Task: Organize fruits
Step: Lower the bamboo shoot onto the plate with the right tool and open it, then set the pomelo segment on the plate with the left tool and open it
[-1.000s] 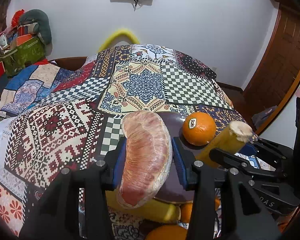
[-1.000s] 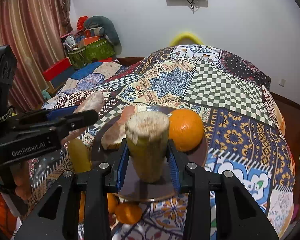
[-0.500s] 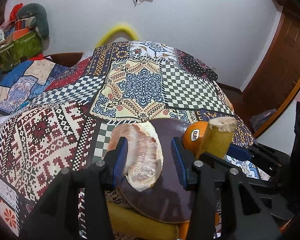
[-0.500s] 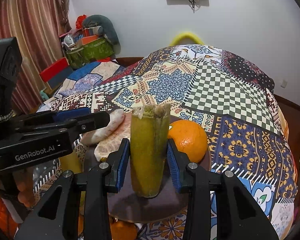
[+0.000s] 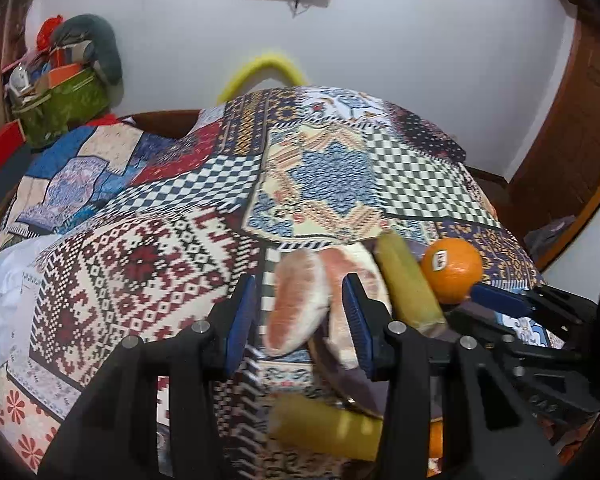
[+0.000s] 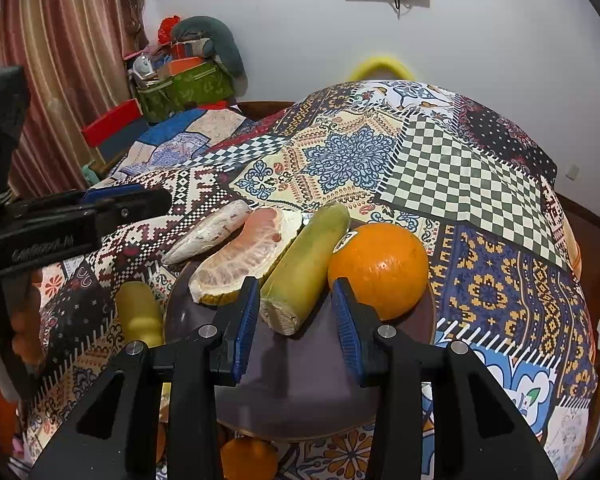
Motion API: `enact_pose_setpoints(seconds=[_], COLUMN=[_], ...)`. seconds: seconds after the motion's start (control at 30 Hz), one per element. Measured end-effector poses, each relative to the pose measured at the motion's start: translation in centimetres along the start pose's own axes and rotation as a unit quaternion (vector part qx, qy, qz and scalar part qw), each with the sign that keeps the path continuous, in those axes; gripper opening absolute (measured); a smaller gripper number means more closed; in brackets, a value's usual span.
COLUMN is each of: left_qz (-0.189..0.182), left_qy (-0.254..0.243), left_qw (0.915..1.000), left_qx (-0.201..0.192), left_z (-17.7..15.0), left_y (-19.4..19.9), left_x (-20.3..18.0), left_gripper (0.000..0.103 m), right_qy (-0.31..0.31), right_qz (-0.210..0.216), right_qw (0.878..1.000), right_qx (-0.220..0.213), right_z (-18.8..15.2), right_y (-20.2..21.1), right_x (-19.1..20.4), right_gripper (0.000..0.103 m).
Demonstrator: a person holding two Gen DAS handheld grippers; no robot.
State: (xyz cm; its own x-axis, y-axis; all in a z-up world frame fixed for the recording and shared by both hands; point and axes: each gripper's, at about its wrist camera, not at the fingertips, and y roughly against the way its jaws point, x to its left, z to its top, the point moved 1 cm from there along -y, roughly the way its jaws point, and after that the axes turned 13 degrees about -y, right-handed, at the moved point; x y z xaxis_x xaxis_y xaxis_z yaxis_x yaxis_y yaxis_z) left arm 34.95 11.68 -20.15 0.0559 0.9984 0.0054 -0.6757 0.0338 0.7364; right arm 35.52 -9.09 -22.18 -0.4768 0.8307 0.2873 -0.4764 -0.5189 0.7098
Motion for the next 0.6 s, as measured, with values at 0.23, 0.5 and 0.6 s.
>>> enact_pose_setpoints(seconds=[0.23, 0.5, 0.6], left_qz=[-0.02, 0.003, 0.017], left_qy=[-0.02, -0.057, -0.06], left_qw=[0.999, 0.9963, 0.9959], left_qx=[0.034, 0.064, 0.065], left_z=[-0.4, -0.5, -0.4], left_y=[-2.5, -5.8, -6.3], left_x=[-0.7, -2.7, -2.5], left_gripper=[0.044, 0.044, 0.036], right_qy=[-0.008, -0.01, -0.015], right_qz=[0.0, -0.003, 0.002], right_qw=[1.0, 1.0, 1.0], right_qx=[-0.005, -0.005, -0.008], right_z=[-0.1, -0.5, -0.5], right_y=[0.7, 1.1, 1.3], right_x=[-0.7, -1.7, -2.0], right_gripper=[0.036, 0.036, 0.036])
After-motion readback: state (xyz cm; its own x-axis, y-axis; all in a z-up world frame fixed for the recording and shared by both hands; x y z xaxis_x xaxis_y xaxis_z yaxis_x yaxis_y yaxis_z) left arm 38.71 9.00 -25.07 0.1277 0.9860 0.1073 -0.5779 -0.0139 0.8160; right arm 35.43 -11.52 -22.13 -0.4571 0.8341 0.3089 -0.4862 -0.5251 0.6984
